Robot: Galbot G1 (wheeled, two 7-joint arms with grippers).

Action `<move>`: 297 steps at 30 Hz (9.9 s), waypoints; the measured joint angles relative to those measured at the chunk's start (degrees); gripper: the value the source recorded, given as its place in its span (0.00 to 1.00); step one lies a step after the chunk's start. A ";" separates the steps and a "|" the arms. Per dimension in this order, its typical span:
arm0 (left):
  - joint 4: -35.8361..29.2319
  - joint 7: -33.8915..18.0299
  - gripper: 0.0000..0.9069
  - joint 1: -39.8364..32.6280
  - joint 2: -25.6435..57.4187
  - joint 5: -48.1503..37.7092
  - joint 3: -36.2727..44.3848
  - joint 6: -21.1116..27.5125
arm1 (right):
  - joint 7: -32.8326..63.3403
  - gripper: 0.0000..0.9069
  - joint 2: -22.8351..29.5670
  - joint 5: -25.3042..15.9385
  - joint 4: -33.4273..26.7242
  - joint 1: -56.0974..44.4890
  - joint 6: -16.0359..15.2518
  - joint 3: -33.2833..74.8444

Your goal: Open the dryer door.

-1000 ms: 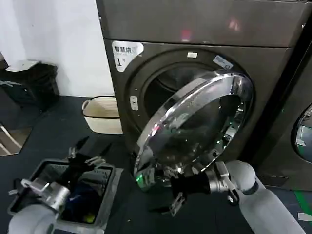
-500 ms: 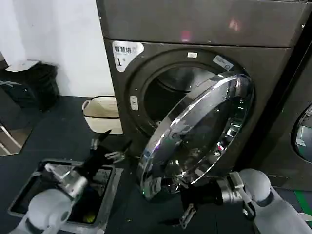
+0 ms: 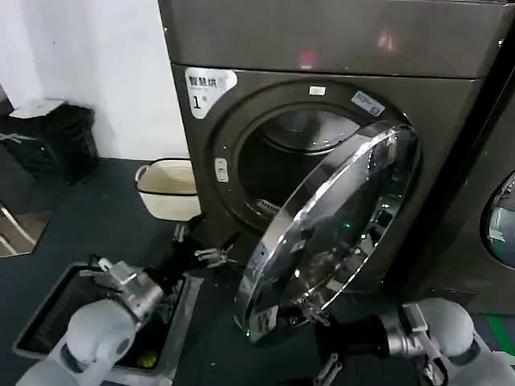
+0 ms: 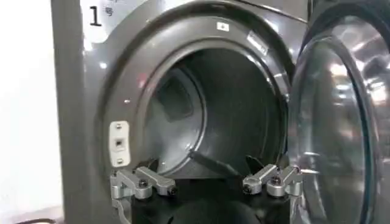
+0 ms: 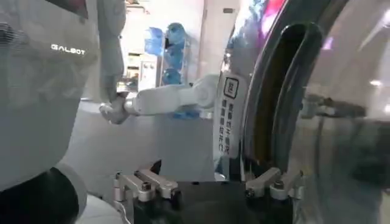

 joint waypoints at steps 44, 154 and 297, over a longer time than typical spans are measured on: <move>-0.96 3.26 1.00 -8.55 1.22 -1.81 18.20 1.60 | 4.64 1.00 6.93 -0.47 -11.47 -14.72 3.68 51.12; 51.49 5.51 1.00 -50.88 -41.29 2.92 59.93 -11.69 | 64.09 1.00 2.52 -21.72 -13.22 -26.18 -2.33 107.73; 27.08 28.19 1.00 -37.36 56.65 20.79 49.10 -15.83 | 62.24 1.00 -1.71 -24.03 -17.40 -17.35 -0.87 101.57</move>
